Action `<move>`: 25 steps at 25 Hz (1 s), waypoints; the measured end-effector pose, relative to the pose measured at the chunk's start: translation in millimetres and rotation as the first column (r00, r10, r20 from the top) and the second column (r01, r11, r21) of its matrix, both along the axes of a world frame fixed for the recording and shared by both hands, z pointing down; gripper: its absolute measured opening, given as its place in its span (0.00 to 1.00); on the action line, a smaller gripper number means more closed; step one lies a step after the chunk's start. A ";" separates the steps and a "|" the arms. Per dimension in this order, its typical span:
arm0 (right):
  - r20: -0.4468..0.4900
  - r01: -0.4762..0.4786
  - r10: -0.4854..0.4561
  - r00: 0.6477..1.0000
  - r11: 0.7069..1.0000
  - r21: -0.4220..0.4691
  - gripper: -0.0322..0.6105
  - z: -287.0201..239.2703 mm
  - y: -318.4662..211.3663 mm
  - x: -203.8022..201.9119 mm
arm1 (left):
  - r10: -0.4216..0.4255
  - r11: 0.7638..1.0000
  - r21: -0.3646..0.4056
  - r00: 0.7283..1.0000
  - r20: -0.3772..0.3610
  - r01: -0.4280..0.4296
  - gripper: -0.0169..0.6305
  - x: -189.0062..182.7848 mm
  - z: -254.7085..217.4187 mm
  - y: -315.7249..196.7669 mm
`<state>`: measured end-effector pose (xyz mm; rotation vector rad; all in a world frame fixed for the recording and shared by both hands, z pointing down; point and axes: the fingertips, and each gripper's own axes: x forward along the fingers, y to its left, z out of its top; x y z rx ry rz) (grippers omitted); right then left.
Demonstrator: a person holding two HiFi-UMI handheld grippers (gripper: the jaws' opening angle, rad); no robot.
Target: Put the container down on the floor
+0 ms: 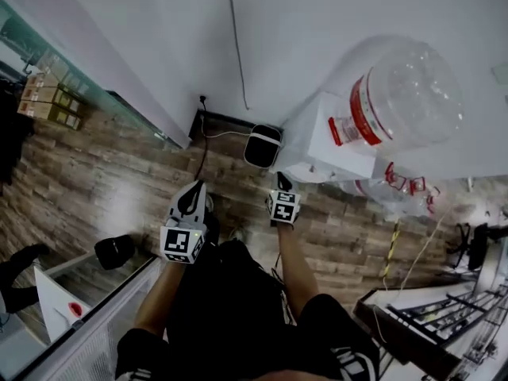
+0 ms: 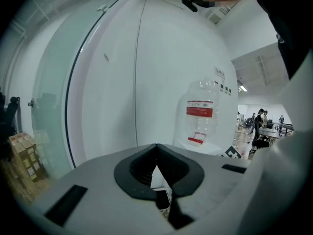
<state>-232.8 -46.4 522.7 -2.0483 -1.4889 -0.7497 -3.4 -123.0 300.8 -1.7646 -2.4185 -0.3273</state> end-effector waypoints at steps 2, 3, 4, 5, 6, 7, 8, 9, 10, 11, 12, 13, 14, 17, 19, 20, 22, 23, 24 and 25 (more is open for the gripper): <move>-0.045 -0.031 0.030 0.999 0.999 -0.020 0.11 -26.8 -12.1 -3.8 | -0.004 1.000 -0.005 1.000 0.018 0.004 0.07 1.1 -14.6 -10.1; -0.073 -0.044 0.041 0.996 0.999 -0.032 0.11 -40.2 -17.9 -3.3 | -0.002 1.000 -0.006 1.000 0.027 0.002 0.07 1.7 -21.0 -14.5; -0.103 -0.053 0.049 0.994 0.998 -0.040 0.11 -52.5 -24.0 -1.5 | 0.002 1.000 -0.008 0.999 0.033 -0.002 0.07 2.3 -26.9 -18.4; -0.131 -0.058 0.052 0.990 0.997 -0.046 0.11 -63.9 -29.9 1.2 | 0.009 1.000 -0.010 0.999 0.039 -0.009 0.07 2.8 -32.3 -21.7; -0.156 -0.059 0.050 0.986 0.997 -0.053 0.11 -75.1 -35.5 4.6 | 0.017 1.000 -0.012 0.999 0.043 -0.017 0.07 2.9 -37.3 -24.4; -0.179 -0.057 0.044 0.983 0.996 -0.064 0.11 -86.8 -40.8 8.5 | 0.027 1.000 -0.014 0.999 0.047 -0.027 0.07 2.5 -42.0 -26.8; -0.197 -0.054 0.037 0.980 0.995 -0.079 0.11 -98.8 -46.3 12.3 | 0.039 0.999 -0.016 0.998 0.050 -0.038 0.07 1.8 -46.3 -29.6; -0.208 -0.051 0.030 0.978 0.994 -0.097 0.11 -110.3 -52.5 16.1 | 0.051 0.999 -0.018 0.997 0.053 -0.050 0.07 0.9 -50.2 -33.0; -0.214 -0.049 0.024 0.977 0.992 -0.115 0.11 -121.2 -59.3 19.9 | 0.064 0.998 -0.021 0.996 0.056 -0.063 0.07 0.4 -54.1 -36.6; -0.216 -0.047 0.018 0.976 0.990 -0.131 0.11 -131.7 -66.0 23.8 | 0.076 0.997 -0.024 0.995 0.059 -0.075 0.07 0.3 -57.9 -40.0; -0.217 -0.047 0.015 0.976 0.988 -0.145 0.11 -141.9 -72.3 27.8 | 0.088 0.996 -0.027 0.994 0.064 -0.086 0.07 0.7 -61.4 -42.9; -0.216 -0.049 0.014 0.976 0.986 -0.159 0.11 -151.7 -78.2 31.4 | 0.100 0.995 -0.030 0.993 0.069 -0.098 0.07 1.2 -64.6 -45.5; -0.214 -0.054 0.016 0.977 0.984 -0.172 0.11 -160.8 -83.9 34.2 | 0.112 0.993 -0.032 0.991 0.074 -0.110 0.07 1.6 -67.3 -47.8; -0.207 -0.076 0.032 0.978 0.975 -0.207 0.11 -184.4 -102.3 38.4 | 0.146 0.989 -0.044 0.986 0.078 -0.143 0.07 2.2 -73.8 -54.1; -0.214 -0.093 0.045 0.976 0.971 -0.219 0.10 -197.4 -116.3 40.5 | 0.161 0.986 -0.051 0.984 0.078 -0.157 0.07 3.6 -77.2 -58.5; -0.216 -0.097 0.048 0.975 0.970 -0.224 0.10 -203.0 -123.2 42.4 | 0.165 0.985 -0.054 0.983 0.080 -0.161 0.07 5.0 -78.7 -60.2; -0.213 -0.097 0.046 0.976 0.966 -0.238 0.10 -212.4 -135.8 47.3 | 0.172 0.984 -0.060 0.981 0.089 -0.167 0.07 7.4 -80.5 -63.0; -0.211 -0.095 0.042 0.977 0.965 -0.245 0.10 -216.1 -142.1 49.9 | 0.176 0.983 -0.061 0.980 0.093 -0.171 0.07 7.9 -80.2 -64.9; -0.213 -0.094 0.040 0.976 0.964 -0.250 0.10 -218.8 -148.3 52.2 | 0.181 0.983 -0.060 0.979 0.096 -0.176 0.07 8.2 -79.1 -67.3; -0.217 -0.097 0.042 0.975 0.963 -0.252 0.10 -220.5 -154.2 54.3 | 0.187 0.982 -0.058 0.978 0.097 -0.182 0.07 8.2 -77.4 -69.9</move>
